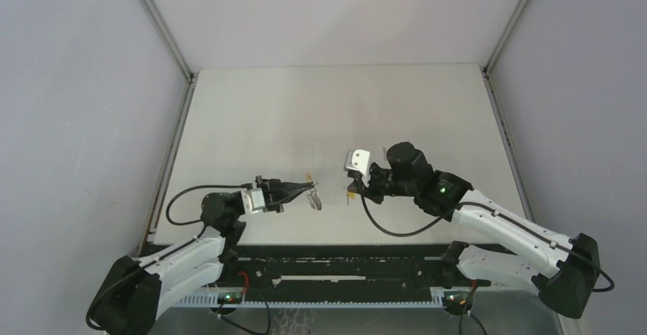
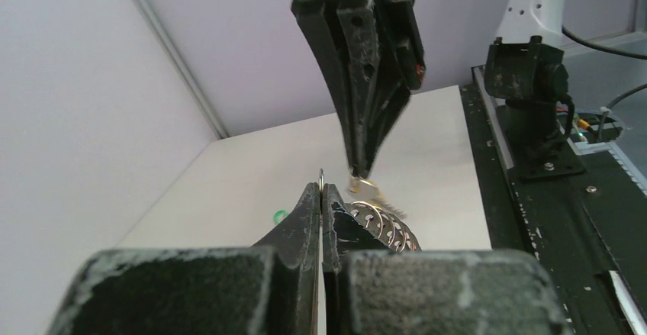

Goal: Put the keys on the keyring

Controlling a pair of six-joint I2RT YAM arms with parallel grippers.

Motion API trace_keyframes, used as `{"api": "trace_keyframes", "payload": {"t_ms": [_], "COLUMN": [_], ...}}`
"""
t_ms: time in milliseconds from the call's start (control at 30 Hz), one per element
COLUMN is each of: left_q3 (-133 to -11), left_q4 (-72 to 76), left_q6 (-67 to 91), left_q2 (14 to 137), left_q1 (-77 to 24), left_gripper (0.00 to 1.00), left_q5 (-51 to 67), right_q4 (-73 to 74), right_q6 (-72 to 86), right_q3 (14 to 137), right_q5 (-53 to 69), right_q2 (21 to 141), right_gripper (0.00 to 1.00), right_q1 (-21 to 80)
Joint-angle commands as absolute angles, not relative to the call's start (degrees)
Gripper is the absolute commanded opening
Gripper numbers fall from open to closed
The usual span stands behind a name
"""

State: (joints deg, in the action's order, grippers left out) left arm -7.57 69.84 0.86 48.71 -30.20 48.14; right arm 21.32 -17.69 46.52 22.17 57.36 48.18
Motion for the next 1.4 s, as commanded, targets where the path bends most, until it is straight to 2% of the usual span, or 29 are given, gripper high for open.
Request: {"api": "trace_keyframes", "payload": {"t_ms": [0, 467, 1067, 1367], "left_q3": [-11.15, -13.07, -13.8, -14.42], "left_q4": [79.56, 79.03, 76.32, 64.81], "left_q6": [5.54, 5.76, 3.68, -2.63], "left_q2": [51.03, 52.76, 55.46, 50.96], "left_q1": [-29.81, -29.87, -29.87, -29.86], "left_gripper": [0.0, 0.0, 0.0, 0.0], "left_q5": [51.92, 54.61, 54.49, 53.27], "right_q4": [21.62, 18.37, 19.01, 21.31], "right_q6": [-28.95, -41.92, -44.04, -44.14], "right_q3": [50.56, 54.54, 57.95, 58.88], "right_q5": [16.66, 15.93, 14.55, 12.66], "right_q2": [56.42, 60.6, 63.19, 63.72], "right_gripper": [0.0, 0.0, 0.0, 0.0], "right_q1": [50.87, 56.97, 60.87, 62.41]}}
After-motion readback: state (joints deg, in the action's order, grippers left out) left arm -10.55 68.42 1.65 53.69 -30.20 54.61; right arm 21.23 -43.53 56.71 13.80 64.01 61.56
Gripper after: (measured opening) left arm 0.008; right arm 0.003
